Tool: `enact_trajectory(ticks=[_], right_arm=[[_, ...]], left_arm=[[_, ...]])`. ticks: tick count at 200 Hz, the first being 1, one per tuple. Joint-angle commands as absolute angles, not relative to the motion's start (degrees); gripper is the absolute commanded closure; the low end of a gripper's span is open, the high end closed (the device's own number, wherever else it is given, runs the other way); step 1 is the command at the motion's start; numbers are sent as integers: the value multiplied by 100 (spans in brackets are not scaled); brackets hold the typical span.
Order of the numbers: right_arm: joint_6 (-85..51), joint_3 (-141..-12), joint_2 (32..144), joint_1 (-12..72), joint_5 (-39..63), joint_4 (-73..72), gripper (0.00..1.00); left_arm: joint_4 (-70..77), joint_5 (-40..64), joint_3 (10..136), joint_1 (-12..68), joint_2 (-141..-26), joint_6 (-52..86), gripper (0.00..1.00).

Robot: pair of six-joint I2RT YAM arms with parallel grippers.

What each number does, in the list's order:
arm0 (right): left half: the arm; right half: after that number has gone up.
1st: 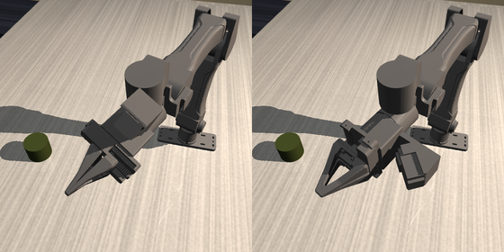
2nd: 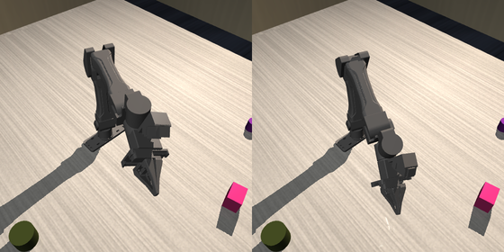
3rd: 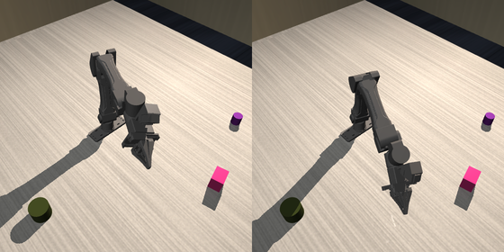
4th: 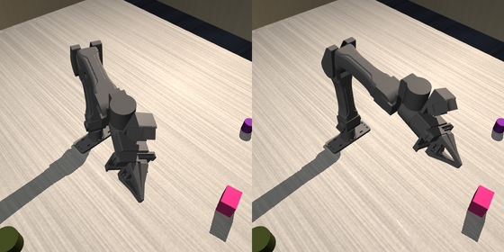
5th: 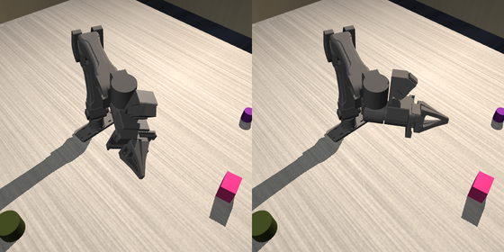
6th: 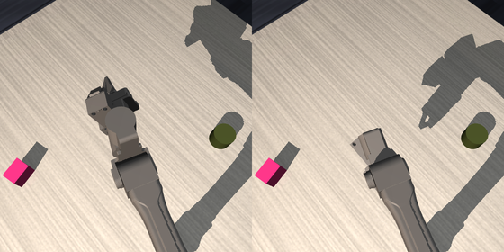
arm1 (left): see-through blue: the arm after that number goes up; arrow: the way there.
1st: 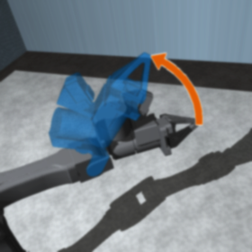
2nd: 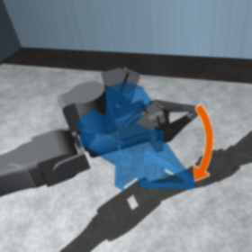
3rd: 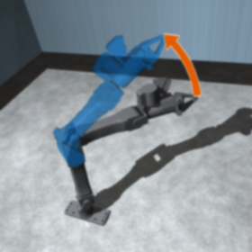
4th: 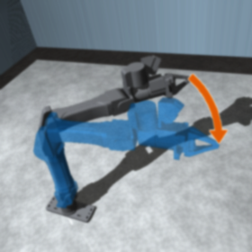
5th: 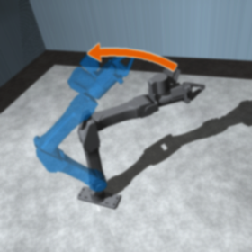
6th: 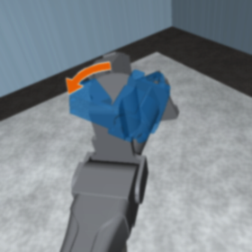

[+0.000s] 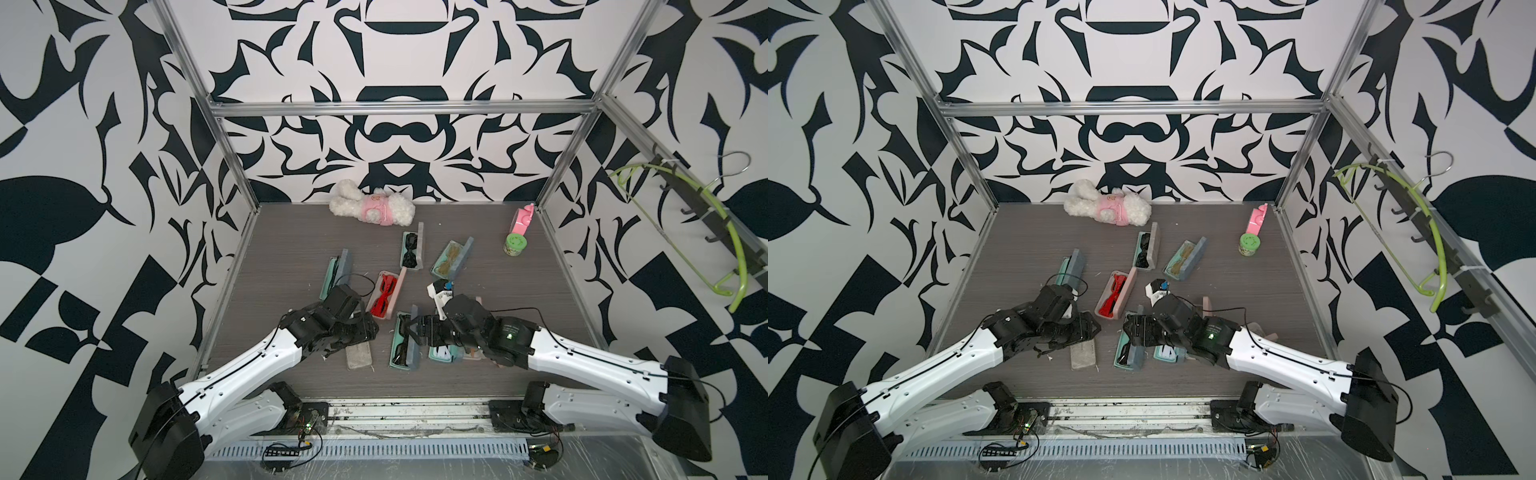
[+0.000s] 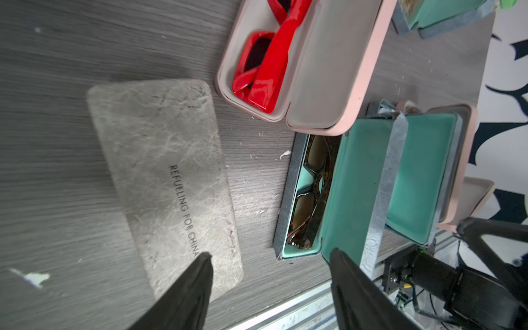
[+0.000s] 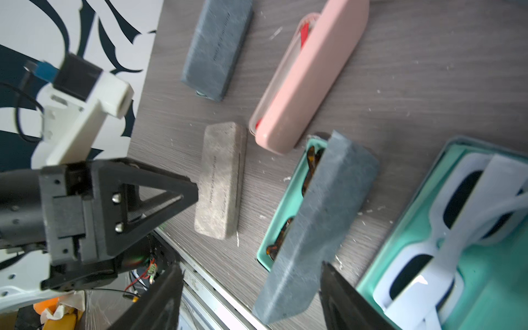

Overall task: Close the glasses case
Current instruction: Close the glasses case at the center of the board.

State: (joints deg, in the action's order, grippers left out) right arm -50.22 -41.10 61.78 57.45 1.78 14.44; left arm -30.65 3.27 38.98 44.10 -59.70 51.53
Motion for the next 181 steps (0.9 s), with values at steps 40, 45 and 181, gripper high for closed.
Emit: enact_trajectory(ticks=[40,45,181], right_arm=[[-5156,-3780,6237,5730,498,952,28],[-5159,-3764,6263,5730,521,928,28],[-5211,-3694,6723,5730,571,770,42]], left_arm=[[-2541,533,3770,4666,-6522,5030,37],[-2491,538,3750,4675,-6533,5045,37],[-2024,574,3466,4892,-6821,5164,56]])
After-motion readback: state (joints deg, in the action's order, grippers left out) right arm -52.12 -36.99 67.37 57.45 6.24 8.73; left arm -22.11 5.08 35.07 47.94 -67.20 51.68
